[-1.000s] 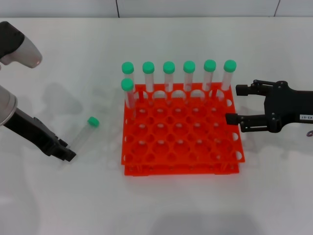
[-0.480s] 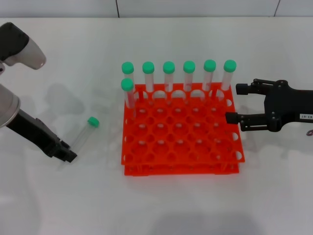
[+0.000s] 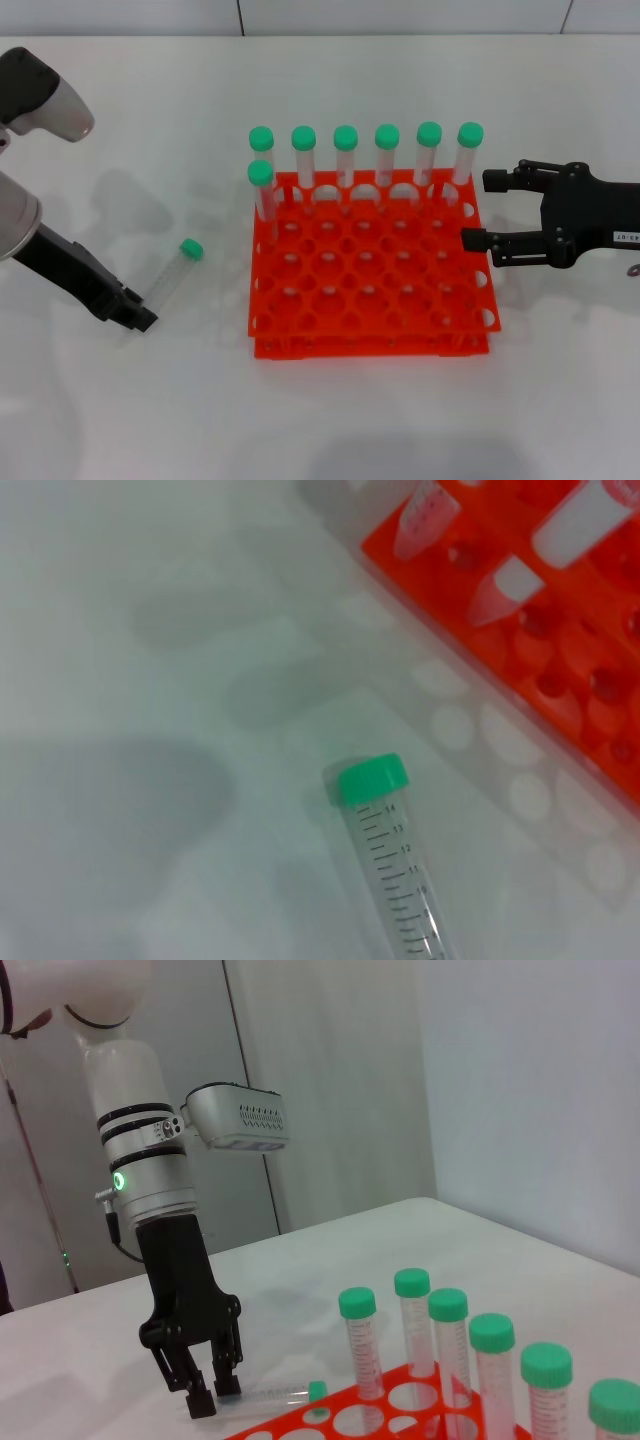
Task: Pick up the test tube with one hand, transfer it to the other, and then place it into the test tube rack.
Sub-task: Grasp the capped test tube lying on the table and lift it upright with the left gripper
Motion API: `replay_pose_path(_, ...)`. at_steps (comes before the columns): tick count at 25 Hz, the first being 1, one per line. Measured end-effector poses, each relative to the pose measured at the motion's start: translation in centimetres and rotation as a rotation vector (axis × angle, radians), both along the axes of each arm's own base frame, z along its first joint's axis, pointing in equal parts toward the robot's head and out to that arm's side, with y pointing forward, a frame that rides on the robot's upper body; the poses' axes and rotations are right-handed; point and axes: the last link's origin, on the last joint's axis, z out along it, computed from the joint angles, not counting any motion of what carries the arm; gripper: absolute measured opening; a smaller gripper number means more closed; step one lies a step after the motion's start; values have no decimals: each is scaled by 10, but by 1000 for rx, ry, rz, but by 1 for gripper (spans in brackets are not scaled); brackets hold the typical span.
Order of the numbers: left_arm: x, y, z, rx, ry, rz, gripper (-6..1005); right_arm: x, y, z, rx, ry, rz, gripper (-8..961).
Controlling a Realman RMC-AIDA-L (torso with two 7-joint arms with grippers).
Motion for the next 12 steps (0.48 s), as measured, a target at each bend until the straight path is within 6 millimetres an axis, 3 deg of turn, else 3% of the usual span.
replay_pose_path(12,3,1,-1,19,-9,31,352,0,2,4,14,-1,7,810)
